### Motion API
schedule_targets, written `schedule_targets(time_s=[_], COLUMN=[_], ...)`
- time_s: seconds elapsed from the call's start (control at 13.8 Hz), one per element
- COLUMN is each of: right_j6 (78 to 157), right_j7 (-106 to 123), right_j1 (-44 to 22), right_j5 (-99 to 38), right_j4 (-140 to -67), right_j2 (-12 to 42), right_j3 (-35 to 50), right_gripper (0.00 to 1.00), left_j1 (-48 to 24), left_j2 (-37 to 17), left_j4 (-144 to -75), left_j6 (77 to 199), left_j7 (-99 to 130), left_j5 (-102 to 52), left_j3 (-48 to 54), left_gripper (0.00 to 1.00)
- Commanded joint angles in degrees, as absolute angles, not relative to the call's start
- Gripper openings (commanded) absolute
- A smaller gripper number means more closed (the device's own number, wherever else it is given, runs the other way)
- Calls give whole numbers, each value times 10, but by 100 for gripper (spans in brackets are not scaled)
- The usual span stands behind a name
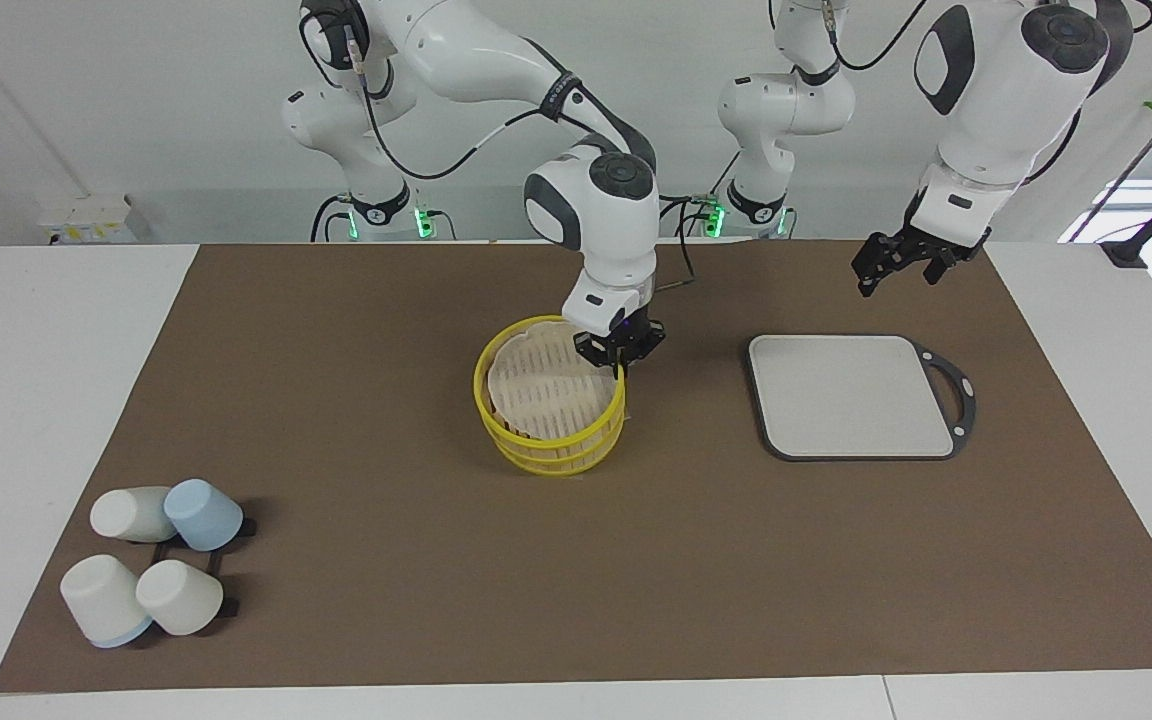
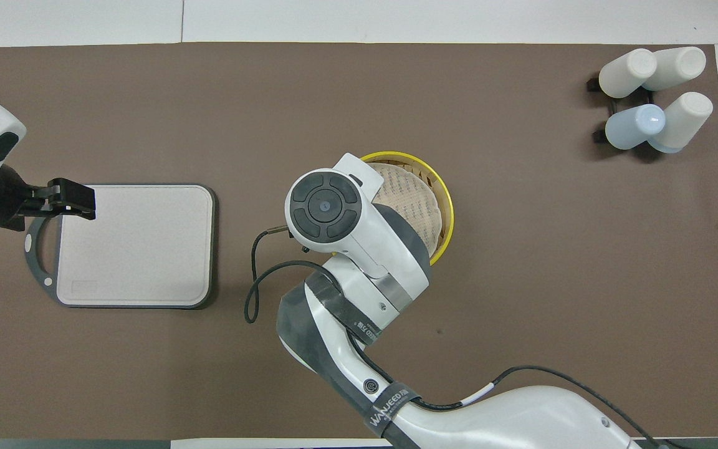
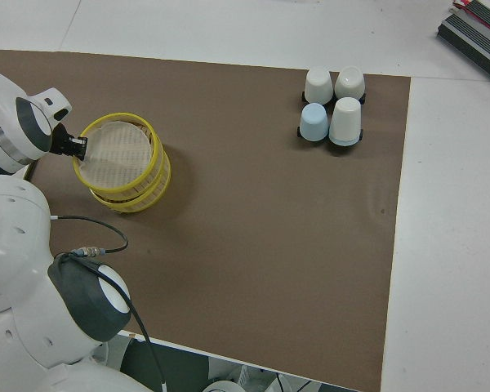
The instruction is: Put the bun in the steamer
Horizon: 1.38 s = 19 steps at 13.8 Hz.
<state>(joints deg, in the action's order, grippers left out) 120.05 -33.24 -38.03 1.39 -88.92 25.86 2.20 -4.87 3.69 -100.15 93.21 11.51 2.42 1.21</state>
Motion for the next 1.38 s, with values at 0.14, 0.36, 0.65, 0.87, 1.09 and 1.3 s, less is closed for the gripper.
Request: schedule_targets(time_s=[0.14, 0.36, 0.65, 0.87, 1.09, 1.3], right_j6=[1230, 1239, 1245, 1276, 1270, 1226], right_j7=[-353, -375, -375, -376, -381, -400], right_j1=[-392, -408, -406, -403, -402, -379], right_j5=[11, 11, 11, 11, 11, 19], right_j4=[-936, -937, -944, -971, -962, -925], right_j2=[235, 241, 240, 235, 236, 218], right_j3=[19, 18, 18, 18, 18, 10], right_gripper=[0, 0, 0, 34, 69, 100], left_j1=[-28, -28, -25, -25, -30, -26], left_j2=[19, 18, 19, 20, 18, 20], left_j4=[-941, -940, -944, -944, -944, -943], left_j6=[884, 888, 894, 894, 899, 900], left_j7=[100, 75, 24, 25, 20, 19], left_j5=[-39, -38, -37, -36, -22, -15], left_j3=[5, 4, 2, 2, 3, 4], left_gripper=[100, 100, 100, 100, 100, 100])
